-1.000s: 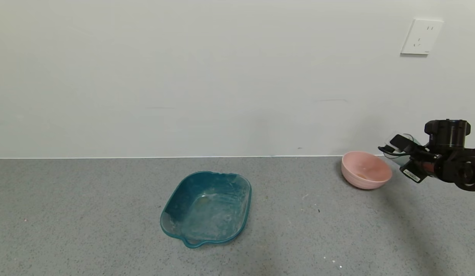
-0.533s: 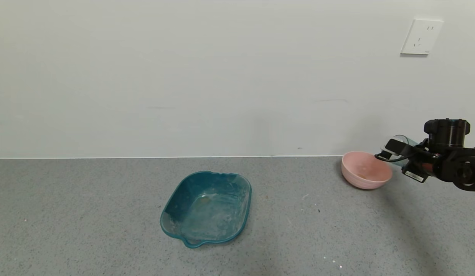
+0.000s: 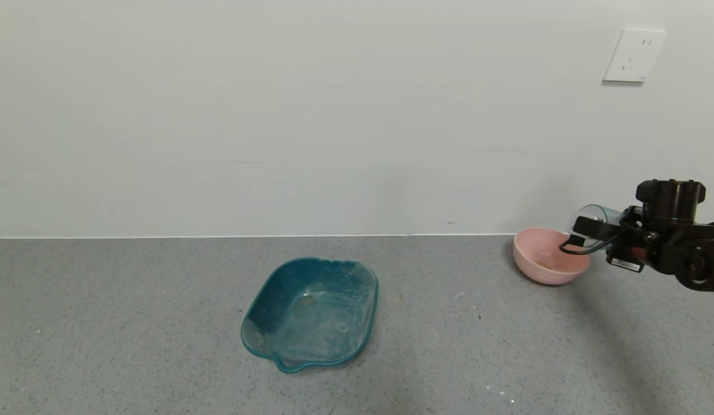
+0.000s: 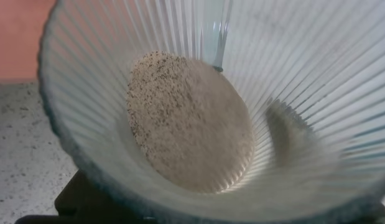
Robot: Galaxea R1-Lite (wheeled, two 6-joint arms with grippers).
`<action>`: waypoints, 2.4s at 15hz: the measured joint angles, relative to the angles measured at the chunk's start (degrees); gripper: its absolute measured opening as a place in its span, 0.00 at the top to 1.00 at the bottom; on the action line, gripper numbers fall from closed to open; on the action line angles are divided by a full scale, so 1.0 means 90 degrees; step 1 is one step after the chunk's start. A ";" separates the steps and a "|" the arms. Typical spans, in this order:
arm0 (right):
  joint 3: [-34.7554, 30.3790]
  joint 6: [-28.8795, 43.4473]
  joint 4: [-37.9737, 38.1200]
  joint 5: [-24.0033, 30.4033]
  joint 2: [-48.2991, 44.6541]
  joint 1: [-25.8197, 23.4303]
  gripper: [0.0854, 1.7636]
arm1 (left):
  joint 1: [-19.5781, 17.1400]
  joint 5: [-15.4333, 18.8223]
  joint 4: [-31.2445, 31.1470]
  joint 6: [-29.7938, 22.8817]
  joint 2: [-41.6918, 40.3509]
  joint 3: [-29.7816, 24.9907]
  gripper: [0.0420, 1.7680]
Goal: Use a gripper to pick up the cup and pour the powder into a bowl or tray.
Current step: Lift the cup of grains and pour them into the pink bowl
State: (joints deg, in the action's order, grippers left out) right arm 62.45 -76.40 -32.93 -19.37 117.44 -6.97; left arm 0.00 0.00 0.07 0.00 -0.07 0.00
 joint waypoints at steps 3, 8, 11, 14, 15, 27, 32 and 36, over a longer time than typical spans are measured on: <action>0.0043 -0.0242 0.0008 -0.0214 0.0016 0.0068 0.26 | 0.0000 0.0000 0.0000 0.0000 0.0000 0.0000 0.03; 0.0119 -0.0840 0.0011 -0.0343 0.0053 0.0107 0.26 | 0.0000 0.0000 0.0000 0.0000 0.0000 0.0000 0.03; 0.0121 -0.1207 -0.0359 -0.0490 0.0123 0.0108 0.26 | 0.0000 0.0000 0.0000 0.0000 0.0000 0.0000 0.03; 0.0119 -0.1600 -0.0638 -0.0517 0.0206 0.0102 0.26 | 0.0000 0.0000 -0.0003 0.0000 0.0000 0.0000 0.03; 0.0123 -0.1703 -0.0643 -0.0520 0.0221 0.0102 0.26 | 0.0000 0.0000 0.0000 0.0000 0.0000 0.0000 0.03; 0.0169 -0.2542 -0.0681 -0.1078 0.0309 0.0368 0.26 | 0.0000 0.0000 0.0000 0.0000 0.0000 0.0000 0.03; 0.0157 -0.3011 -0.1097 -0.1323 0.0408 0.0454 0.26 | 0.0000 0.0000 0.0000 0.0000 0.0000 0.0000 0.03; 0.0108 -0.3084 -0.1116 -0.1440 0.0450 0.0549 0.26 | 0.0000 0.0000 0.0000 0.0000 0.0000 0.0000 0.03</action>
State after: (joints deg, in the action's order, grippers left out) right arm 63.43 -104.16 -42.97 -32.33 121.49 -2.04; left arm 0.00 0.00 0.07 0.00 -0.07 0.00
